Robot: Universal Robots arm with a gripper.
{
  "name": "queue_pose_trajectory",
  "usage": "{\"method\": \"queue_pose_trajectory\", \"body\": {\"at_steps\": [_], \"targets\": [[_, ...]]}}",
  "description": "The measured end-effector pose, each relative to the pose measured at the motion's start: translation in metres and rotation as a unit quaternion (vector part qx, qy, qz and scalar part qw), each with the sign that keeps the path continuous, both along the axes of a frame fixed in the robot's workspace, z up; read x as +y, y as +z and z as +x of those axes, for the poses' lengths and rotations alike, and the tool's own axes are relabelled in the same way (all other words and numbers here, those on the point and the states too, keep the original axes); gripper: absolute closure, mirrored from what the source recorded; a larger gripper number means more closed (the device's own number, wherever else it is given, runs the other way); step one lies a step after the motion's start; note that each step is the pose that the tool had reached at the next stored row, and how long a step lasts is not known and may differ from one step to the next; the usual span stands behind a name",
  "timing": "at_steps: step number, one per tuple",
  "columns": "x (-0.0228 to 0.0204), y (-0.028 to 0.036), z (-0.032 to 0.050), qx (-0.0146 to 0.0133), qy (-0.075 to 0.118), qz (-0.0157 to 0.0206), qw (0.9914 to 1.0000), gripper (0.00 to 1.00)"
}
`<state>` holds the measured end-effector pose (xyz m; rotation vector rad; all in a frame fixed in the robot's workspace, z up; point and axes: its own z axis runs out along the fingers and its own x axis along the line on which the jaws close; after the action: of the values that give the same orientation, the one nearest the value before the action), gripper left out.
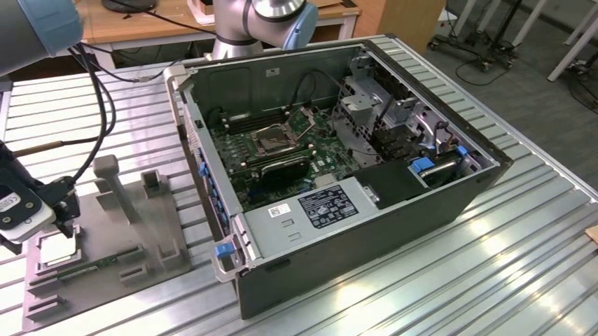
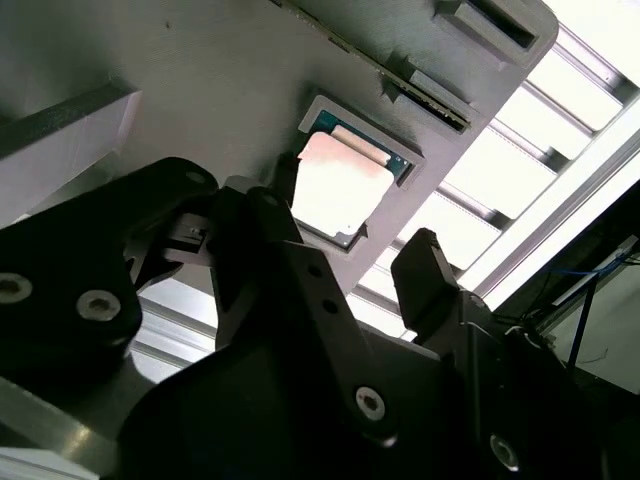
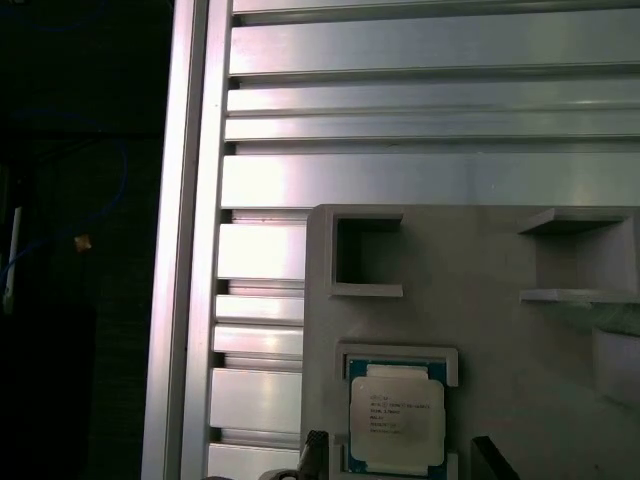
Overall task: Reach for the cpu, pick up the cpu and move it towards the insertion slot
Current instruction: 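Reach for the cpu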
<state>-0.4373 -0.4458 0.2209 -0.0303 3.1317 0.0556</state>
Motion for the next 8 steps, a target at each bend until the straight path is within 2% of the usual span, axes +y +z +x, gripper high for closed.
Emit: {"method": "queue_pose_trajectory", "body": {"at_steps": [8], "targets": [[0.0, -0.0009, 0.0, -0.0001, 0.0, 0.0001, 1.0, 0.35]]}}
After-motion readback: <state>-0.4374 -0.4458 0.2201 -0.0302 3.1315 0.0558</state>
